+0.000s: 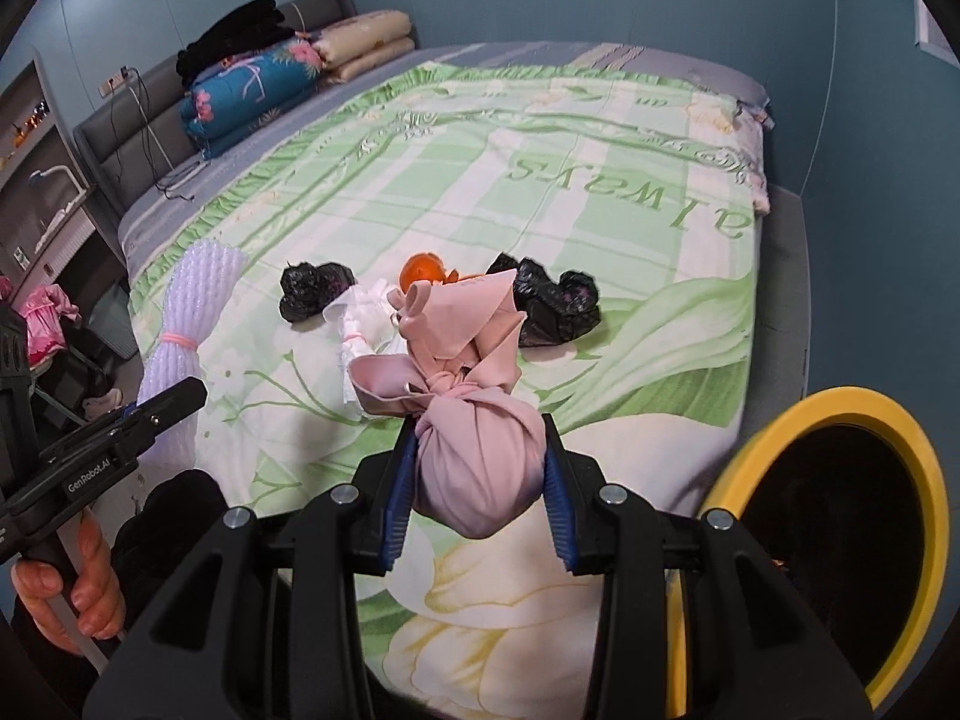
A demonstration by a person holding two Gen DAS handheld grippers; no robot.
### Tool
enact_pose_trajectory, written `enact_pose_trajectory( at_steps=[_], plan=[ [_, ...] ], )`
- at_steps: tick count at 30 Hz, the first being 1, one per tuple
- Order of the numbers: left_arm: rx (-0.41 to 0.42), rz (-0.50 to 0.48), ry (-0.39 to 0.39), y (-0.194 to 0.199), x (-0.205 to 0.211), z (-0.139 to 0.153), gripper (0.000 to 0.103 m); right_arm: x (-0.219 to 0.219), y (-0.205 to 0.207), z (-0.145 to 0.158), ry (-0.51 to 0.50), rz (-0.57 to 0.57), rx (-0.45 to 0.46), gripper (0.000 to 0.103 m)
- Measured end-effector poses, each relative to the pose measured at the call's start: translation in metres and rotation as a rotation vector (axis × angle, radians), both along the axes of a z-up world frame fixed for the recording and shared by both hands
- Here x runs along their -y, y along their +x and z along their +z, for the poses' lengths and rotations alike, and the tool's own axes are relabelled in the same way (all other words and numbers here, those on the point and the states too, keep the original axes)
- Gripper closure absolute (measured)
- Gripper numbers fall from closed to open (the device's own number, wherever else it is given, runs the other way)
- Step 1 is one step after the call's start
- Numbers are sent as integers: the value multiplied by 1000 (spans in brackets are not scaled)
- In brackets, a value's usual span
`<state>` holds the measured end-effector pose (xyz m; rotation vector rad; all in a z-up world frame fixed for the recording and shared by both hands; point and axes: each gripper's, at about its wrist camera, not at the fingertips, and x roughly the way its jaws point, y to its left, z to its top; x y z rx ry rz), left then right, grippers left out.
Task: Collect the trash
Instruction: 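Carry the foam net and pink bundle with both tools over the yellow bin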
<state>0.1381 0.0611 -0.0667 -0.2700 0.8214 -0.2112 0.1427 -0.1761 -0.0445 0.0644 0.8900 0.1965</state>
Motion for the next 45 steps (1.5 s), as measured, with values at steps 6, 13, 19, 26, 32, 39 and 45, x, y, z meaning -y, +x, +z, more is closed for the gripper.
enact_pose_trajectory(
  at_steps=[6,13,19,26,32,39,45],
  plan=[
    [57,-40,17,-16,17,28,76,16,-20,21,12,-12,49,67],
    [116,-91,15,-32,38,56,76,37,-34,38,48,-42,93,67],
    [153,-142,12,-41,55,73,76,54,-46,50,71,-67,127,67],
    [176,-196,4,-45,79,82,76,77,-58,61,87,-103,159,67],
    [178,-252,7,-45,106,84,76,101,-67,67,99,-155,179,67],
    [184,-332,49,-48,142,84,76,131,-76,66,115,-227,186,66],
    [170,-399,46,-47,174,82,76,155,-83,62,129,-285,188,66]
  ],
)
